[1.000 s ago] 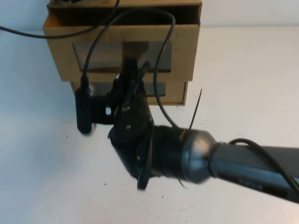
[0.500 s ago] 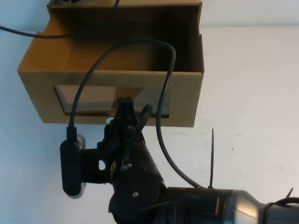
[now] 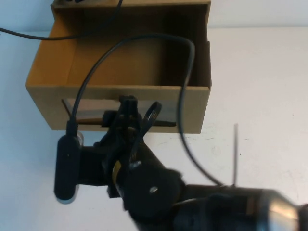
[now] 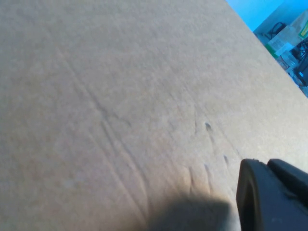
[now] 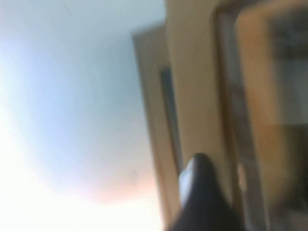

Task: Open the shoe box
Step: 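Pull the top drawer of the cardboard box fully open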

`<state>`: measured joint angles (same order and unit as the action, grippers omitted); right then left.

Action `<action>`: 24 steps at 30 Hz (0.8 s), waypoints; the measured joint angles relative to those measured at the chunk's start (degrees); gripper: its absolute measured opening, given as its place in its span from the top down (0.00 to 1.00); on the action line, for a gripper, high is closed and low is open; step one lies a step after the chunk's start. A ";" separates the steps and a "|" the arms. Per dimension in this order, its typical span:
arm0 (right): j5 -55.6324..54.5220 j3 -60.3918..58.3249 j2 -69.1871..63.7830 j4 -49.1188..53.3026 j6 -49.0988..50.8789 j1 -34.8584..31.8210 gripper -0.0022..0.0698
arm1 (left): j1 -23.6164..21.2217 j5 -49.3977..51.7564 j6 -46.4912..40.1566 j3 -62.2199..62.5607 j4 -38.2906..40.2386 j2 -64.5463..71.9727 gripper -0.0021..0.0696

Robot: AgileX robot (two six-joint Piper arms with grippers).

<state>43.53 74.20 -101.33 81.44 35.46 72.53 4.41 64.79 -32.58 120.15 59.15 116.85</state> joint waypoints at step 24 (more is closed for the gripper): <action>2.81 0.00 41.20 -29.67 -17.69 0.00 0.98 | -0.02 2.83 9.25 7.39 -20.15 -27.51 0.98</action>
<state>46.34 74.20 -60.13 51.78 17.77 72.53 4.39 67.62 -23.33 127.54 39.00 89.34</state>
